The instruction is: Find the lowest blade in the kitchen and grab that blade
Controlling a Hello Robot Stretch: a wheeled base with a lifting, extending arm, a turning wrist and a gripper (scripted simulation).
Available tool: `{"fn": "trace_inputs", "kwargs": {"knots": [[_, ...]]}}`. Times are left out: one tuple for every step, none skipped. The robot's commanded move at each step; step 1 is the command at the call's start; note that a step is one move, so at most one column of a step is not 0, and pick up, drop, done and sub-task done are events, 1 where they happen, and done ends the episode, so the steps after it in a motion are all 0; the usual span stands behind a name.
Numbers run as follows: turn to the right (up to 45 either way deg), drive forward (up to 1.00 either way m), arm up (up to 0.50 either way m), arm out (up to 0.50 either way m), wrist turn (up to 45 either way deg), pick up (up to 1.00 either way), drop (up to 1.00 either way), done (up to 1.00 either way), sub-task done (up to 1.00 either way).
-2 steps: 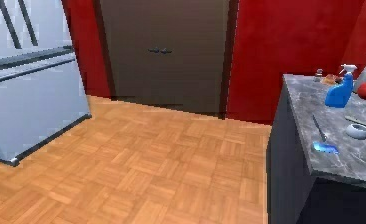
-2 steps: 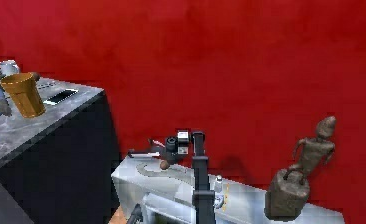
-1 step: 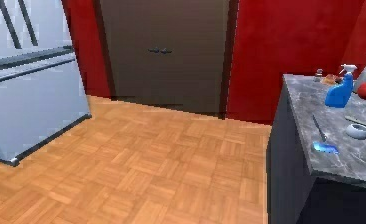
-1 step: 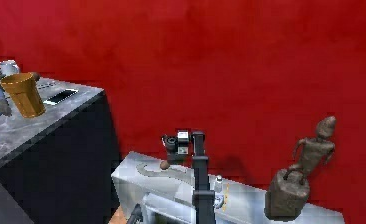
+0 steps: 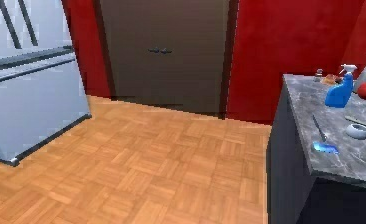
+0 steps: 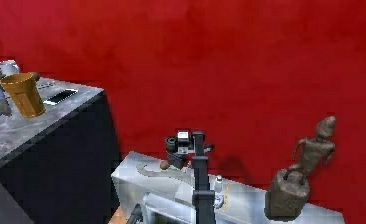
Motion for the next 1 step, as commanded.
{"fn": "trace_inputs", "kwargs": {"knots": [[0.0, 0.00, -0.30, 0.00, 0.0, 0.00, 0.00, 0.00, 0.00]]}}
